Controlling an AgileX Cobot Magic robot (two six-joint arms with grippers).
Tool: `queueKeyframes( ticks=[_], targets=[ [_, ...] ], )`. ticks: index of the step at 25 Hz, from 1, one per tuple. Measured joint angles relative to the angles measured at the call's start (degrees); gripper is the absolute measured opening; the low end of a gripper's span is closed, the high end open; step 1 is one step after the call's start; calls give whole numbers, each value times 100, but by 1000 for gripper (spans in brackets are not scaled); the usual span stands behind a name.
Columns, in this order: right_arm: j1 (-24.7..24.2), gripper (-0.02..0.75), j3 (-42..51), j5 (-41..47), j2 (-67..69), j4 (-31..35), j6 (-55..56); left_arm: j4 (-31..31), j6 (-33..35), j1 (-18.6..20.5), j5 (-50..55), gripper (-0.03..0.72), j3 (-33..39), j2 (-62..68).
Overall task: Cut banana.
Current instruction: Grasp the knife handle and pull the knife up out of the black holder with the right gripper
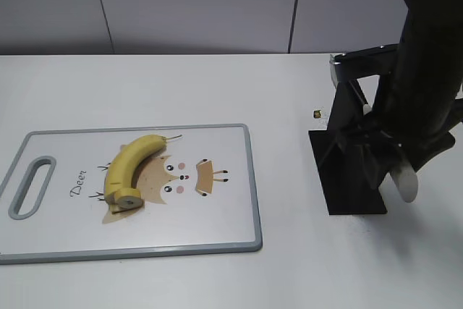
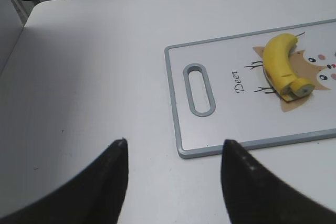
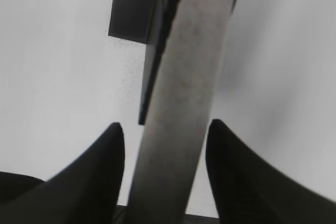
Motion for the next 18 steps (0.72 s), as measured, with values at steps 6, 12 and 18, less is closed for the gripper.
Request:
queueKeyframes(
  ticks=[6, 12, 18],
  targets=[
    [0, 183, -26, 195, 6, 60, 192, 0, 0, 0, 0, 551, 0, 0],
    [-1, 173, -26, 213, -125, 54, 306, -4, 0, 4, 0, 551, 0, 0],
    [-1, 168, -26, 226, -628, 66, 368, -4, 0, 4, 0, 551, 0, 0]
  ],
)
